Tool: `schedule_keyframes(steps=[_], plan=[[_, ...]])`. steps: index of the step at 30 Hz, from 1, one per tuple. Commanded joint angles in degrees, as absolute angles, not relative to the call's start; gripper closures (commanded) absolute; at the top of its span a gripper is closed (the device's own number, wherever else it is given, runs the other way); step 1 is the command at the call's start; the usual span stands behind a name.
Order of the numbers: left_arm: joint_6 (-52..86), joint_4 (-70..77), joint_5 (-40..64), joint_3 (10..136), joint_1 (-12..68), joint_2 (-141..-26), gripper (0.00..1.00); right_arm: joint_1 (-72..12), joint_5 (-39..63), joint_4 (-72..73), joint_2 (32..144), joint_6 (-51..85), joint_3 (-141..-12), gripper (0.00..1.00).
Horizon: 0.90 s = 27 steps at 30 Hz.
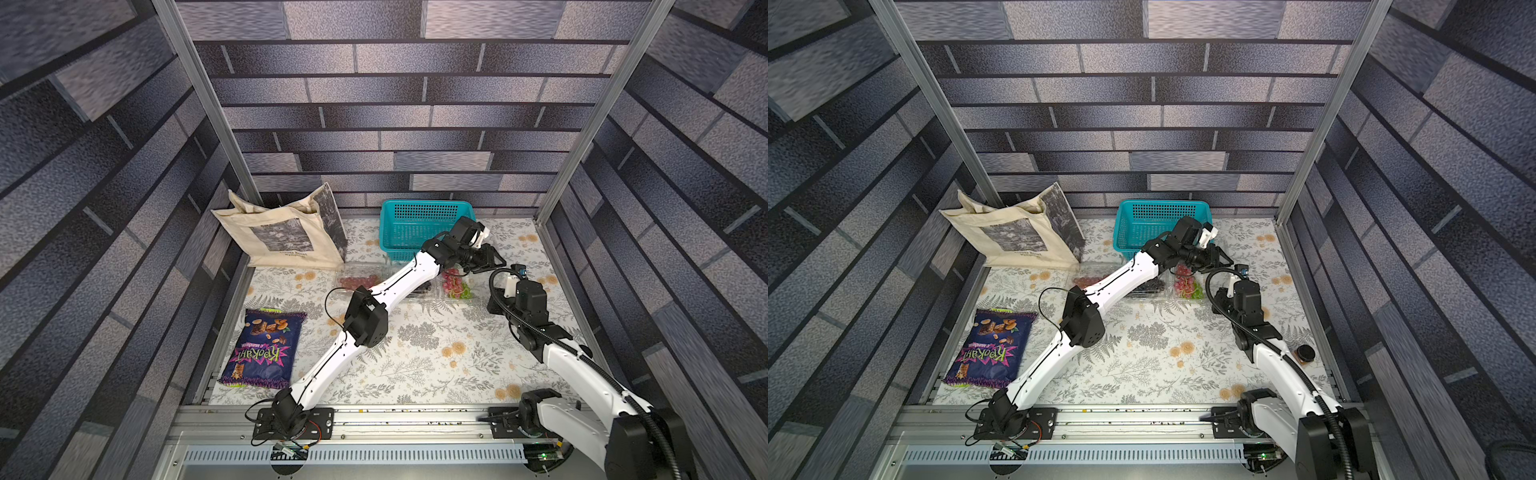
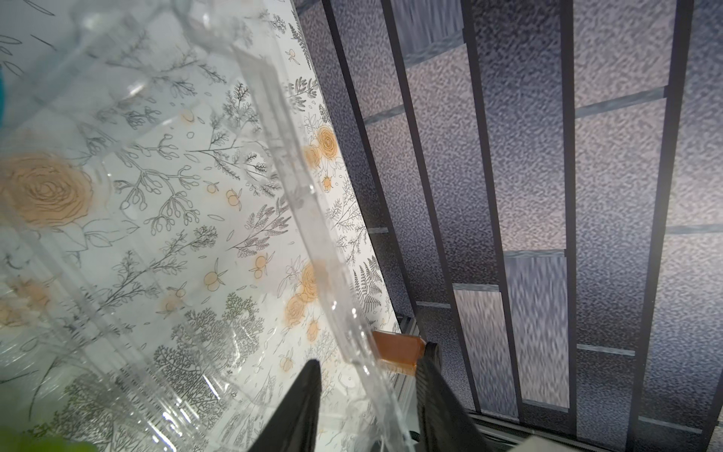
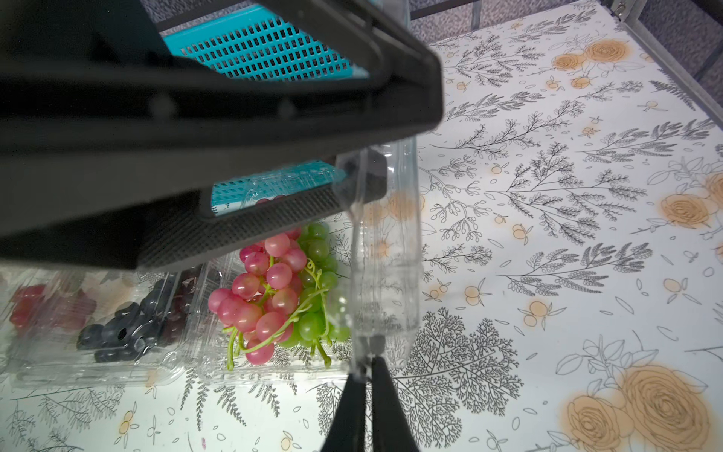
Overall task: Pack grapes into containers
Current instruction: Close the packing box at the center of the board.
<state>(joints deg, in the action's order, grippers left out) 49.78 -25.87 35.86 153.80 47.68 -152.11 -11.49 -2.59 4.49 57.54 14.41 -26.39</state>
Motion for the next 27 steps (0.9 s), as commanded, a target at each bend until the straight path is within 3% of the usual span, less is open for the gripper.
schedule_keyframes(steps=[1,11,14,18,22,27], plan=[[49.2,-24.3,36.8,153.9,47.3,-152.3,0.58,-12.4,-3.0,3.2,58.0,13.6,-27.1,0.92],[47.1,-26.3,37.1,153.9,47.0,-151.3,0.71,-13.4,-4.6,2.6,57.6,13.1,-27.0,0.92],[47.1,-26.4,37.6,153.9,46.8,-151.3,0.80,-13.5,-4.7,2.3,57.2,13.1,-27.0,0.92],[46.9,-26.9,37.7,153.9,46.6,-151.0,0.80,-13.8,-5.0,2.2,57.1,13.2,-27.1,0.90],[45.5,-28.5,37.6,153.9,46.3,-150.3,0.81,-13.8,-6.0,1.7,56.6,13.4,-27.1,0.83],[45.1,-29.5,37.8,153.9,45.7,-149.9,0.82,-13.7,-9.3,0.0,54.2,14.0,-27.5,0.62]])
